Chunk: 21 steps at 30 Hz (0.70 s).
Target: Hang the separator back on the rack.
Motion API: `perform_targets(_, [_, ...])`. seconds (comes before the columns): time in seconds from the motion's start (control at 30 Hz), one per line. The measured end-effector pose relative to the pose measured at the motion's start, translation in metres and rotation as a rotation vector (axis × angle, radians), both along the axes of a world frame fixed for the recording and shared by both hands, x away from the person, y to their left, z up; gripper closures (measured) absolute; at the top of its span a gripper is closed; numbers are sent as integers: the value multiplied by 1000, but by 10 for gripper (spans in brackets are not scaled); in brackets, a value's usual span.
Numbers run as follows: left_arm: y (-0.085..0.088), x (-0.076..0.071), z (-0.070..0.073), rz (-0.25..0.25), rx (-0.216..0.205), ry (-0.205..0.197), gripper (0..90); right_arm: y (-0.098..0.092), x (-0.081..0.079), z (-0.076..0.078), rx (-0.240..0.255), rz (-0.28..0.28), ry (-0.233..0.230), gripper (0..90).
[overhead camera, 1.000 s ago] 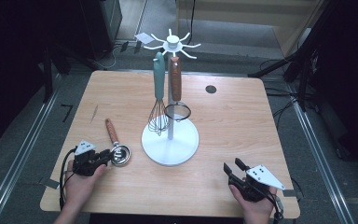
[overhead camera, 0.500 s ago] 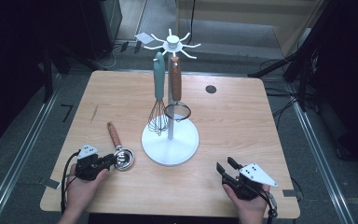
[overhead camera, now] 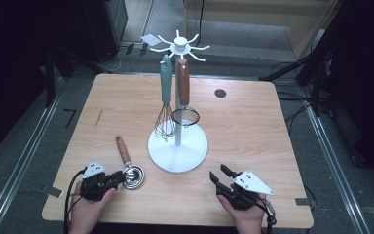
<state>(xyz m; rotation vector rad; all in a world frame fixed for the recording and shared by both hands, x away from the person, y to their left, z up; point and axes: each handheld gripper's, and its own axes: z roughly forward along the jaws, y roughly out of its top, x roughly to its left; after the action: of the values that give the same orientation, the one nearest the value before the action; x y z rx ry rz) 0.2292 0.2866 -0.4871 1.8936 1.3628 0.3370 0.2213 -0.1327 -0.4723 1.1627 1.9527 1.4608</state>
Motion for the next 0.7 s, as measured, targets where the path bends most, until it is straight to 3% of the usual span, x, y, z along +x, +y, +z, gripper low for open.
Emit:
perform_targets(0.37, [-17, -16, 0, -13, 2, 5, 721, 29, -5, 0, 15, 69, -1, 532])
perform_targets(0.7, [-32, -17, -1, -58, -9, 4, 681, 46, -10, -2, 26, 119, 17, 537])
